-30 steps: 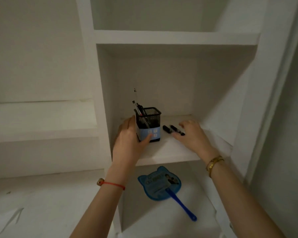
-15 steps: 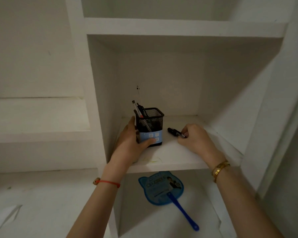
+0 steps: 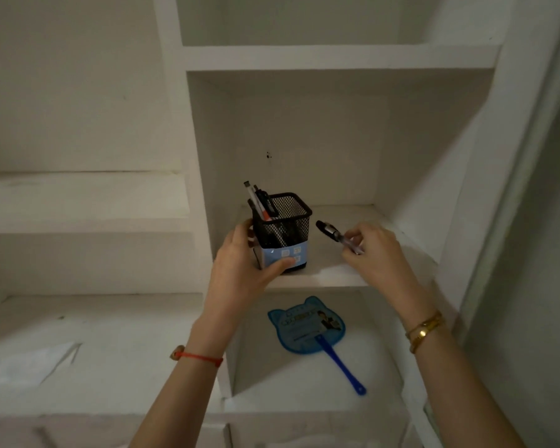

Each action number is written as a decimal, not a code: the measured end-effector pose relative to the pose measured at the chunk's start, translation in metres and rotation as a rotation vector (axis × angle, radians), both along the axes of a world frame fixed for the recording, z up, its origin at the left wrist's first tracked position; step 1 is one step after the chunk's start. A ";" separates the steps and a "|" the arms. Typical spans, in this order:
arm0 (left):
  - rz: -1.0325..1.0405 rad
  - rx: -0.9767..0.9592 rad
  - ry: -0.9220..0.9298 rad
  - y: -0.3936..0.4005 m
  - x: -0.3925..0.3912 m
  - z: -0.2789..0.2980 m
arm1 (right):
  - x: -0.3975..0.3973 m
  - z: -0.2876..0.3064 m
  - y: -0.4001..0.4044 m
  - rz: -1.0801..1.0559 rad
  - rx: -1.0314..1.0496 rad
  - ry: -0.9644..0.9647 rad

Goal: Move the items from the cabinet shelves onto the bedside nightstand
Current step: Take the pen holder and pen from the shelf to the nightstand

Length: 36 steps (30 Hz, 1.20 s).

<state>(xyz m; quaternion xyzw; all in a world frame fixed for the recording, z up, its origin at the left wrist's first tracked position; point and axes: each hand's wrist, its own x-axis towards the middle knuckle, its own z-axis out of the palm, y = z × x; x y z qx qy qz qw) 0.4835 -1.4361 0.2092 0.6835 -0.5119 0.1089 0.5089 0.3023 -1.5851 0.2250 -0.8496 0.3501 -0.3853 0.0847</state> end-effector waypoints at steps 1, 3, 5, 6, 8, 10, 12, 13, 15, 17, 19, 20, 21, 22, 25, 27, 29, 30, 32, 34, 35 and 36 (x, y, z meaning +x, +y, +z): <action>0.001 -0.005 0.004 0.010 -0.005 -0.001 | -0.005 -0.003 0.011 0.022 -0.008 -0.046; 0.014 -0.004 0.028 0.032 -0.015 -0.003 | -0.015 -0.010 0.035 0.073 0.014 -0.131; 0.020 0.000 0.052 0.056 -0.026 -0.010 | -0.027 -0.020 0.060 0.126 0.052 -0.181; 0.022 0.006 0.059 0.069 -0.033 -0.014 | -0.033 -0.026 0.073 0.152 0.070 -0.199; 0.028 0.023 0.076 0.096 -0.046 -0.025 | -0.045 -0.039 0.100 0.202 0.118 -0.238; 0.050 0.039 0.091 0.125 -0.060 -0.039 | -0.057 -0.056 0.126 0.232 0.163 -0.268; 0.076 0.053 0.112 0.153 -0.074 -0.055 | -0.069 -0.074 0.151 0.250 0.205 -0.273; 0.086 0.063 0.129 0.167 -0.081 -0.063 | -0.074 -0.083 0.162 0.256 0.218 -0.270; 0.109 0.088 0.150 0.194 -0.093 -0.080 | -0.083 -0.101 0.185 0.273 0.231 -0.244; 0.126 0.119 0.164 0.219 -0.103 -0.096 | -0.092 -0.118 0.207 0.293 0.268 -0.216; 0.147 0.144 0.186 0.243 -0.111 -0.112 | -0.100 -0.135 0.227 0.313 0.318 -0.197; 0.160 0.154 0.197 0.255 -0.116 -0.120 | -0.103 -0.143 0.237 0.321 0.339 -0.183; 0.172 0.162 0.210 0.267 -0.120 -0.128 | -0.107 -0.151 0.247 0.329 0.356 -0.165; 0.183 0.169 0.220 0.278 -0.124 -0.136 | -0.109 -0.159 0.256 0.337 0.375 -0.145; 0.210 0.191 0.258 0.311 -0.139 -0.157 | -0.116 -0.178 0.284 0.367 0.435 -0.097; 0.233 0.204 0.281 0.333 -0.148 -0.168 | -0.117 -0.188 0.300 0.389 0.448 -0.094; 0.262 0.220 0.283 0.356 -0.155 -0.179 | -0.117 -0.197 0.315 0.410 0.452 -0.084; 0.277 0.230 0.282 0.366 -0.157 -0.183 | -0.115 -0.200 0.321 0.420 0.447 -0.072; 0.314 0.252 0.276 0.386 -0.160 -0.190 | -0.111 -0.207 0.333 0.444 0.448 -0.037; 0.355 0.261 0.285 0.403 -0.163 -0.195 | -0.107 -0.213 0.345 0.471 0.465 -0.018; 0.374 0.260 0.296 0.411 -0.164 -0.197 | -0.104 -0.214 0.350 0.488 0.469 -0.012; 0.390 0.258 0.307 0.418 -0.164 -0.199 | -0.101 -0.216 0.355 0.505 0.474 -0.001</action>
